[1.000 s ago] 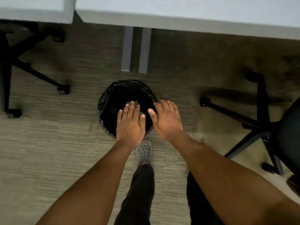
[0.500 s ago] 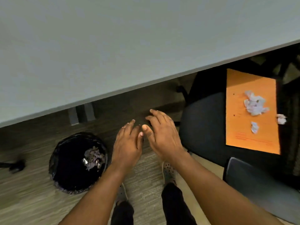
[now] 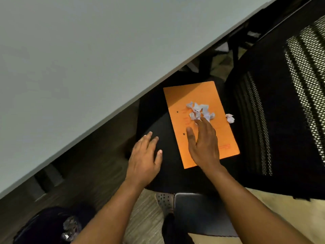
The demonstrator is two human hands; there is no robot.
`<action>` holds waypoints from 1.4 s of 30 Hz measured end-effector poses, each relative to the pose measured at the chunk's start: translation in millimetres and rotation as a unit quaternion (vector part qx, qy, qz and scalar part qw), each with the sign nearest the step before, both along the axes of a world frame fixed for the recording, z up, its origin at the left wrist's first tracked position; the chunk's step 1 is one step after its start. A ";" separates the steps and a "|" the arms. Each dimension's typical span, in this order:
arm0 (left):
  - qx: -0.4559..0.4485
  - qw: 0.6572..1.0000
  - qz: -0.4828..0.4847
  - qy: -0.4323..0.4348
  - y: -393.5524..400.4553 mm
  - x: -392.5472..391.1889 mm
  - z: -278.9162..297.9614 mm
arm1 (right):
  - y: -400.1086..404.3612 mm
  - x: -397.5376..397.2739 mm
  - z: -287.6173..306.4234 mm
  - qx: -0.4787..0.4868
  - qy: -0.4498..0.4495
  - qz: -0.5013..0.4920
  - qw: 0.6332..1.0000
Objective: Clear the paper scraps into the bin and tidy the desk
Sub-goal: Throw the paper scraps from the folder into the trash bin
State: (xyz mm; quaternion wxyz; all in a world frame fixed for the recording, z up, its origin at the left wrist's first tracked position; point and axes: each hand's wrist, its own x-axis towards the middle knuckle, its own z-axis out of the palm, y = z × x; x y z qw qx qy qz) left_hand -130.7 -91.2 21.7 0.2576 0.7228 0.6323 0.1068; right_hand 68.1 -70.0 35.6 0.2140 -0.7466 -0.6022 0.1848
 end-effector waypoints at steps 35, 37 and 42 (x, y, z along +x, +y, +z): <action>0.165 0.960 -0.211 0.083 109.1 138.7 -92.4 | 28.7 78.2 -114.8 0.007 -0.151 0.055 0.987; 0.190 0.946 -0.237 0.112 110.7 138.5 -94.9 | 28.9 81.8 -120.5 0.021 -0.166 0.083 0.982; 0.209 0.940 -0.219 0.154 117.3 138.5 -98.0 | 34.5 90.7 -125.3 0.085 -0.172 0.092 0.977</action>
